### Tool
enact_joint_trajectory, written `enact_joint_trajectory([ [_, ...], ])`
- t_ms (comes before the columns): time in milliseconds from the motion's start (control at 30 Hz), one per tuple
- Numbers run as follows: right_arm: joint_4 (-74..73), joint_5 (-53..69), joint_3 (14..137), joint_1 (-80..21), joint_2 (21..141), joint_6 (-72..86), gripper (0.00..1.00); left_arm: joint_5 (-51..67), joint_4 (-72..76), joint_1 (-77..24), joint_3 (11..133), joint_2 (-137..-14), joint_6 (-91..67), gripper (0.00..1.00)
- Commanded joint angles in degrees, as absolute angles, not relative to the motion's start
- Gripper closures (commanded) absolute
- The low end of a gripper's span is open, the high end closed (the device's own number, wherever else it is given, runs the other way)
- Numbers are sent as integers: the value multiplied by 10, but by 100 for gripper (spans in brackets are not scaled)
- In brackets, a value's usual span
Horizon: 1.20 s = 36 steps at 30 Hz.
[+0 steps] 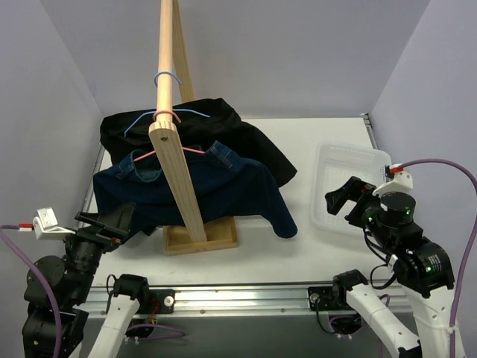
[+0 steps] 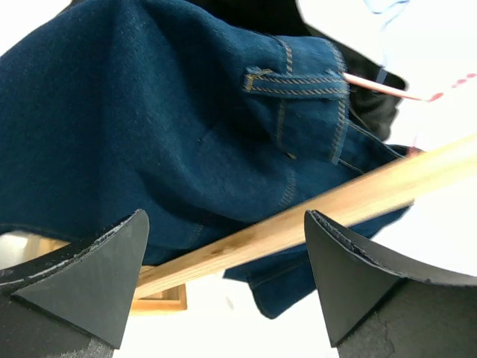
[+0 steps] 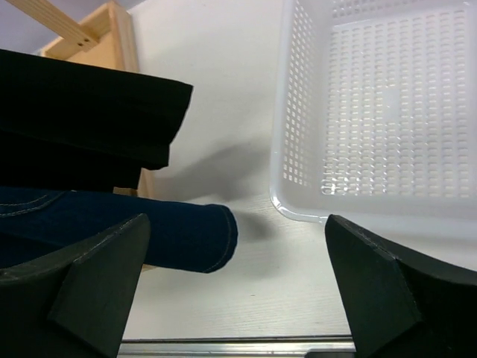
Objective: Remove the skirt from the hanger
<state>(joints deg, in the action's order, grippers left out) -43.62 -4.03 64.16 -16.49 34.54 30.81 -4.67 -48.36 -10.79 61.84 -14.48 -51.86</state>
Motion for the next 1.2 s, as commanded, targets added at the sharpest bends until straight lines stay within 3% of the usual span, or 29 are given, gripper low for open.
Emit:
enact_joint_trajectory([
  [0,-460,-82,671,-164,364,282,0,-33,-430,-115,599,-92,-526,6],
  [233,-426,-40,693,-164,395,229,0,-96,-439,-161,563,-72,-541,6],
  [433,-351,127,736,-164,456,182,0,-124,-520,-170,640,-156,-478,6],
  [667,-201,323,804,-165,550,207,5,-96,-556,-170,678,-235,-439,2],
  [900,-218,424,937,-188,680,142,6,-69,-560,-170,682,-239,-418,0],
  [1167,-147,529,946,-243,701,146,7,-29,-558,-170,669,-251,-411,0],
])
